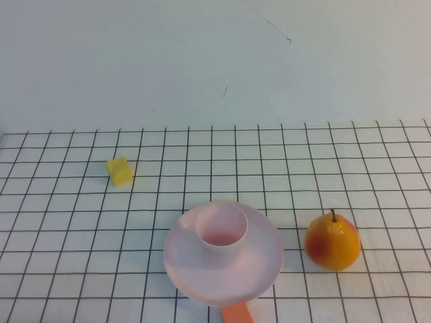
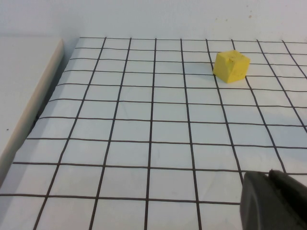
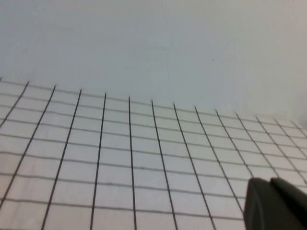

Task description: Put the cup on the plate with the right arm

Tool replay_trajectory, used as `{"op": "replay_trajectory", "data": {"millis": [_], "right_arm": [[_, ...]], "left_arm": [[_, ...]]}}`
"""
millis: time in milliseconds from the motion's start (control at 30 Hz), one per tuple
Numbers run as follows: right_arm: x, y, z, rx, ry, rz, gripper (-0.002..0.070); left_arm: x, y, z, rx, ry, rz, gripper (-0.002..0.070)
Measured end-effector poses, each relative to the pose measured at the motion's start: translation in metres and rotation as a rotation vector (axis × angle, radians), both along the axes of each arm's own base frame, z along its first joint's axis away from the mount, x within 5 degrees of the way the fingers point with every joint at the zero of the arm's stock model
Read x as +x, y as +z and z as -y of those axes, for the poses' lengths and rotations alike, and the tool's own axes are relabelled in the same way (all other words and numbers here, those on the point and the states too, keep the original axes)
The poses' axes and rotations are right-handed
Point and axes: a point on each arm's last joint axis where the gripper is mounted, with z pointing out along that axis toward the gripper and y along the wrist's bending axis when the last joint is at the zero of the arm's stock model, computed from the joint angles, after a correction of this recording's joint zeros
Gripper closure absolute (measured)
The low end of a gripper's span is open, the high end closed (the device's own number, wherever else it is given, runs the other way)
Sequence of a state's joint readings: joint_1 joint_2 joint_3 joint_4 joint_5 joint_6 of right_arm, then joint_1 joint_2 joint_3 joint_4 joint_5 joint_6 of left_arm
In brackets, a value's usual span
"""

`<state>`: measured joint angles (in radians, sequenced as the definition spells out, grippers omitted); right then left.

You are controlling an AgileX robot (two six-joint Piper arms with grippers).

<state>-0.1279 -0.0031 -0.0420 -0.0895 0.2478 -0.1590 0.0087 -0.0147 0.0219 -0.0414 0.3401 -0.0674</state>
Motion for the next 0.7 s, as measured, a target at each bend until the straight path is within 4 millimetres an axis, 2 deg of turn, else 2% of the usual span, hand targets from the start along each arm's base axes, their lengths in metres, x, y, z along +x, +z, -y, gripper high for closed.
{"op": "replay_trajectory", "data": {"millis": [67,133,433,700], "right_arm": [[0.001,-0.015,0.000,0.004,0.001,-0.033,0.0678],[0.002,-0.022,0.000,0.007,0.001,-0.051,0.0678],[-0.002,-0.033,0.001,0.027,-0.009,-0.171,0.0678],[-0.002,-0.033,0.000,0.044,-0.011,-0.176,0.0678]], "left_arm": [[0.000,0.000,0.000,0.000,0.000,0.000,0.0678],[0.000,0.000,0.000,0.000,0.000,0.000,0.0678],[0.000,0.000,0.000,0.000,0.000,0.000,0.0678],[0.000,0.000,0.000,0.000,0.000,0.000,0.0678]]}}
